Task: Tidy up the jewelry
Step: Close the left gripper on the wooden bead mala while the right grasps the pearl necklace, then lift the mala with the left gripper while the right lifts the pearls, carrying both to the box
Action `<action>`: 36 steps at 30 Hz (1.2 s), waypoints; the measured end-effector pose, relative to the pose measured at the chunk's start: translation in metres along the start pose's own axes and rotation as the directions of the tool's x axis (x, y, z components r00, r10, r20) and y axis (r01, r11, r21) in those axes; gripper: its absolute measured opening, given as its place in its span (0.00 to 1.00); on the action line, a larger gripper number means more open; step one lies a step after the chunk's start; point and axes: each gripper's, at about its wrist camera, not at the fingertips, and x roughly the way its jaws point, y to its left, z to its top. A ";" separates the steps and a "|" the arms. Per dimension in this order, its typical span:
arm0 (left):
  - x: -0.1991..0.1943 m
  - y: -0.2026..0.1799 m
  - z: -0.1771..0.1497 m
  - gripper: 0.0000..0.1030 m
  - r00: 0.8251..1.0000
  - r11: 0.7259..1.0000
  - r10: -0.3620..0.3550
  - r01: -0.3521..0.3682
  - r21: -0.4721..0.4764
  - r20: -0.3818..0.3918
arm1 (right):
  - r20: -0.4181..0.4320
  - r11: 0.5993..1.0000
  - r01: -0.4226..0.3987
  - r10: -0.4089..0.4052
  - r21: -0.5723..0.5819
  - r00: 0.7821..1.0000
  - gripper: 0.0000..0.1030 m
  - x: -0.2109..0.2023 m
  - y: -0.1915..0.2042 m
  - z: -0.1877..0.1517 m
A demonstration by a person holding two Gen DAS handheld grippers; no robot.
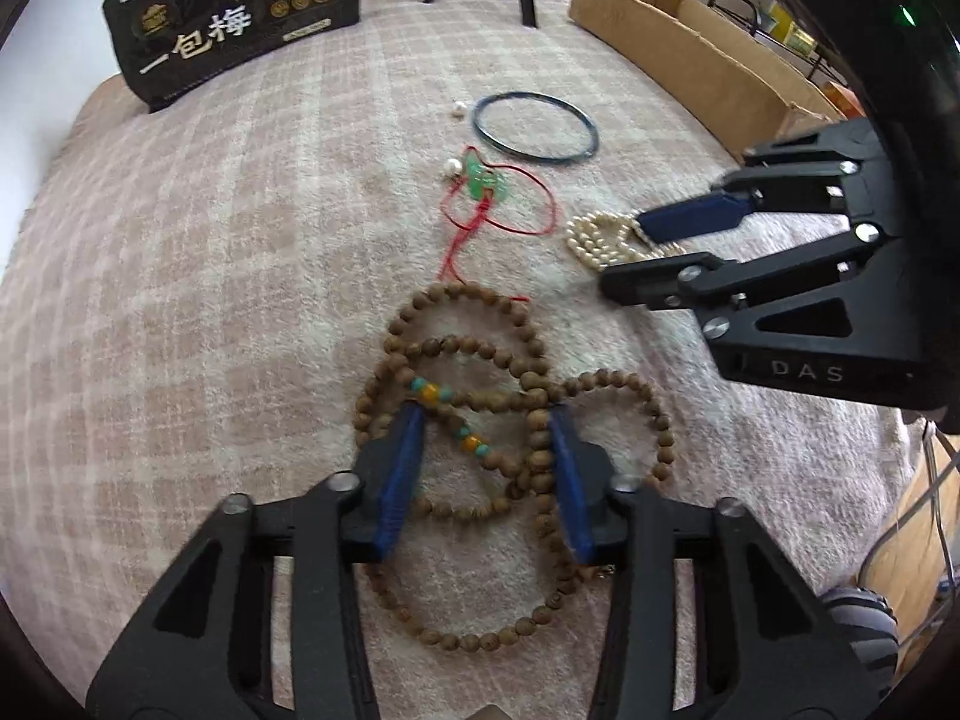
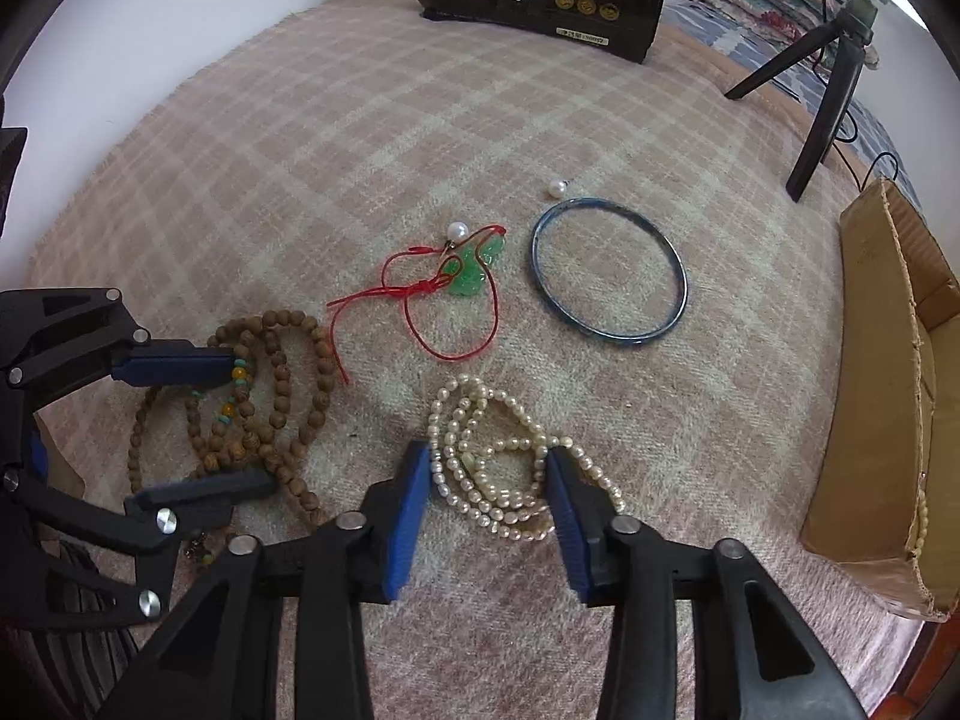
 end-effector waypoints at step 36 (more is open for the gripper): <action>-0.100 0.038 0.005 0.10 0.972 0.987 -0.063 0.093 -0.128 0.224 | 0.262 0.967 -0.099 0.034 0.237 0.965 0.05 -0.103 -0.031 -0.052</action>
